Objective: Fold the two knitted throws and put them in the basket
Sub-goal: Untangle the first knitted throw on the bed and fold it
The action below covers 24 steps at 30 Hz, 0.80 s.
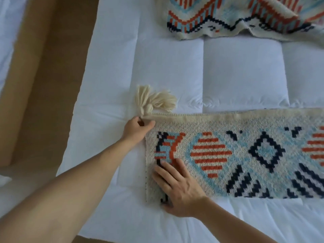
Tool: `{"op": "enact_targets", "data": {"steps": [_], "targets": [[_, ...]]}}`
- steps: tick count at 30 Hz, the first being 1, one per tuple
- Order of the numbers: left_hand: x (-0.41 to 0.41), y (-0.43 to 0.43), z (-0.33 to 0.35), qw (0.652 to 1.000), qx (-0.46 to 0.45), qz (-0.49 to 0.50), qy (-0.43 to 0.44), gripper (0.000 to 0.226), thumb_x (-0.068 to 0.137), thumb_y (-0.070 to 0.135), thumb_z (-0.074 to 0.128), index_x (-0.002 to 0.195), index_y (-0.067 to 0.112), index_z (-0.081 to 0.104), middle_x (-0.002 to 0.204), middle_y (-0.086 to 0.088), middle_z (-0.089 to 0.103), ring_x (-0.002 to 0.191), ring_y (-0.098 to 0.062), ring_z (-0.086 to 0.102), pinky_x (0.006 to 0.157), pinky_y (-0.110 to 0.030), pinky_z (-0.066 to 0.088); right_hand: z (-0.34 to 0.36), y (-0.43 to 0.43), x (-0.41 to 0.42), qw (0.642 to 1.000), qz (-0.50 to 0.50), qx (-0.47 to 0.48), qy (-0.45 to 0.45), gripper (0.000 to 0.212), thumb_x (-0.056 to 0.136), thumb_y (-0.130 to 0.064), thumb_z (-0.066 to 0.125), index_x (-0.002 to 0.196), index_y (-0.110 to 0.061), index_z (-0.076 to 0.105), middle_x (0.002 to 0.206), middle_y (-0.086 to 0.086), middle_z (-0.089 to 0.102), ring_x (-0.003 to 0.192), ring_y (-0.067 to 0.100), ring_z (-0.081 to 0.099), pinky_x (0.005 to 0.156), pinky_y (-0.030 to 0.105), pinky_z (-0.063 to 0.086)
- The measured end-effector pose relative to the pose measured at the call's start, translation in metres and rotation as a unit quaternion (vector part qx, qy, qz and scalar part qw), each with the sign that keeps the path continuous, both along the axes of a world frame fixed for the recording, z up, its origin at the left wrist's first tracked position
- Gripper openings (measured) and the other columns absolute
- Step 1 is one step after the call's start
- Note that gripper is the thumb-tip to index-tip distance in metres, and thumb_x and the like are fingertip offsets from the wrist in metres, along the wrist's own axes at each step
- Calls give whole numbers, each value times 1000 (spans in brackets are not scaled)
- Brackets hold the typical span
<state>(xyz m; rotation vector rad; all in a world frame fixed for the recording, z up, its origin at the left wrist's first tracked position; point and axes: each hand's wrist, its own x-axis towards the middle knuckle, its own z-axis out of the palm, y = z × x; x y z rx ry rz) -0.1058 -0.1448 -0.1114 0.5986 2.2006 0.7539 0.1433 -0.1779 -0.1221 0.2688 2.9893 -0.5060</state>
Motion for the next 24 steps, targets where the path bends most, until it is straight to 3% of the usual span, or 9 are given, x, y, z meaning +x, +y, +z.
{"op": "enact_targets", "data": {"steps": [2,4,7,10,14,18,21,24], "targets": [[0,7,3,997,-4,-27,-78,32,83,36,74,100,10,66,90,4,66,81,-11,60,72,-24,47,2,-7,-3,1000,5,23,-2,87,76,-58,59,149,-15,38,153,5,37,143,28,29,116,64,20],[2,17,8,987,9,7,-162,23,84,25,74,101,11,67,95,0,70,87,-14,65,73,-23,50,2,-13,-7,999,-6,43,10,78,79,-48,62,147,-13,42,148,6,43,138,28,37,114,60,27],[1,26,9,971,7,43,-235,29,83,12,73,110,5,66,100,-7,73,96,-24,68,76,-28,52,1,-20,-10,997,-38,41,47,62,86,-30,56,144,-12,44,140,6,49,132,27,43,111,55,37],[-2,31,13,969,10,43,-243,34,80,8,75,112,7,63,102,-9,72,101,-27,67,90,-38,53,1,-19,-6,994,-76,-16,79,58,84,-24,52,140,-14,48,131,2,58,128,24,50,111,48,39],[-6,41,31,975,6,-12,-221,35,79,8,75,111,16,62,104,-7,69,103,-26,64,95,-43,51,9,-8,10,974,-128,-148,112,55,78,-23,57,132,-11,55,125,4,64,123,22,56,106,40,46],[-1,58,50,979,-14,-42,-201,25,81,9,71,102,21,70,110,-6,70,109,-28,63,100,-46,49,27,-10,20,955,-194,-154,165,40,85,-21,58,125,-13,60,119,2,67,112,19,62,97,33,52],[15,82,70,978,-14,-37,-203,25,83,6,64,99,22,74,109,-2,70,98,-24,64,82,-35,53,47,-10,25,895,-321,-208,230,37,80,-22,63,116,-21,60,112,-6,70,104,7,65,89,28,56],[34,111,91,979,-18,-19,-203,21,82,7,61,92,21,73,95,-2,68,81,-23,62,71,-33,53,76,2,41,780,-473,-277,302,26,78,-27,64,103,-31,59,90,-26,66,79,-13,61,66,5,48]]}}
